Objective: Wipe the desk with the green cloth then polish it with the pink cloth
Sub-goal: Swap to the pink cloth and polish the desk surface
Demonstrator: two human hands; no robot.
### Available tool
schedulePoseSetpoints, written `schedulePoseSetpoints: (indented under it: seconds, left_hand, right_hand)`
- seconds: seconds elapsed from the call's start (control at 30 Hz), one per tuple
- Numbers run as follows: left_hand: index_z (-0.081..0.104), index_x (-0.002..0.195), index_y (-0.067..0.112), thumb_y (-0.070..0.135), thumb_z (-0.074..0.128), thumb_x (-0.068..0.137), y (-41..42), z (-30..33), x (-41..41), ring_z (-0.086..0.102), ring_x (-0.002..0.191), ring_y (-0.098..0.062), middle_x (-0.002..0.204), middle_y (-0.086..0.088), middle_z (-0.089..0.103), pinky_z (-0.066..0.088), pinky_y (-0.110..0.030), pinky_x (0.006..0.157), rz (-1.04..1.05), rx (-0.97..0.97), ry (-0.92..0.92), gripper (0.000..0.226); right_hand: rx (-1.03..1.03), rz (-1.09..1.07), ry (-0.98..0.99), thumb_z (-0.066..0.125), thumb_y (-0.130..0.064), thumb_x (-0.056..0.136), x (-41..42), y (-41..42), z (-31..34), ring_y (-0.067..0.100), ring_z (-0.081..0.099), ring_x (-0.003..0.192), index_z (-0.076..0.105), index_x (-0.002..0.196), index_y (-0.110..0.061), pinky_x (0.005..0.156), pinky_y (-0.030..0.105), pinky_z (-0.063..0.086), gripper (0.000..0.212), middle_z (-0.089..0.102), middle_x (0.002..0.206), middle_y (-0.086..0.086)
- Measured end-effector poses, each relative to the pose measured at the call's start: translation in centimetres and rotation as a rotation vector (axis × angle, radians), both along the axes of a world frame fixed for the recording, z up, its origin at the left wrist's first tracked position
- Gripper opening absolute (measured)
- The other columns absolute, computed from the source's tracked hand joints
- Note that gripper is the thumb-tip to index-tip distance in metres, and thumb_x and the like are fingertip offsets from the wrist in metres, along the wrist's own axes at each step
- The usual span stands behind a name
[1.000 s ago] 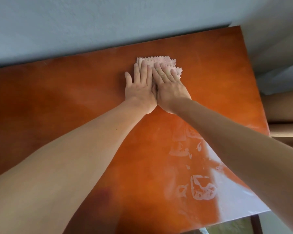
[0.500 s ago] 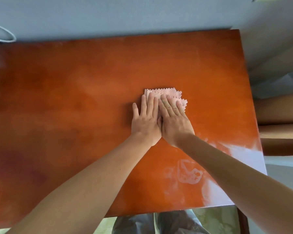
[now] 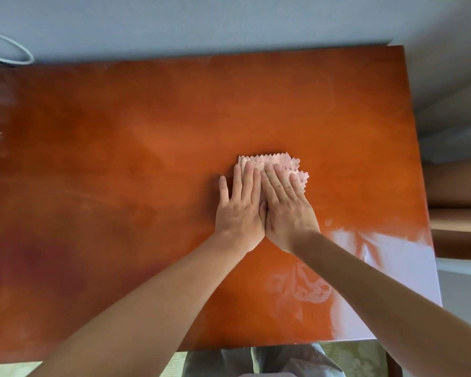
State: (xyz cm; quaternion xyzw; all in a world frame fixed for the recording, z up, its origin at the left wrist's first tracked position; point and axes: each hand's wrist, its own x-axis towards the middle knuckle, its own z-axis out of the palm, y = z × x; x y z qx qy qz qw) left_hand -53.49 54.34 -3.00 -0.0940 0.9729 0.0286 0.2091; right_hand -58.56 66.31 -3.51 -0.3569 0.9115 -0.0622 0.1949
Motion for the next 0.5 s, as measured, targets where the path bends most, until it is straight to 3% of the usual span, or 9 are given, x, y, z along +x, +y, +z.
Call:
schedulePoseSetpoints:
  seconds: [0.17, 0.5]
  left_hand:
    - [-0.025, 0.154, 0.004, 0.040, 0.002, 0.108, -2.6, 0.2, -4.7, -0.020, 0.153, -0.036, 0.164, -0.017, -0.026, -0.004, -0.057, 0.124, 0.008, -0.036, -0.015, 0.065]
    - [-0.021, 0.157, 0.005, 0.042, 0.003, 0.109, -7.5, 0.1, -14.2, -0.016, 0.154, -0.036, 0.165, -0.017, -0.023, 0.001, -0.056, 0.125, 0.004, -0.055, 0.006, 0.065]
  right_hand:
    - [0.051, 0.020, 0.027, 0.006, -0.036, 0.104, -4.9, -2.9, 0.0, 0.021, -0.019, 0.155, -0.009, 0.160, -0.012, 0.127, 0.042, -0.007, 0.062, -0.013, 0.169, 0.006]
    - [0.057, 0.020, 0.079, 0.003, -0.040, 0.103, -14.2, -8.0, 0.1, 0.020, -0.014, 0.156, -0.009, 0.159, -0.016, 0.127, 0.042, -0.005, 0.062, -0.009, 0.170, 0.005]
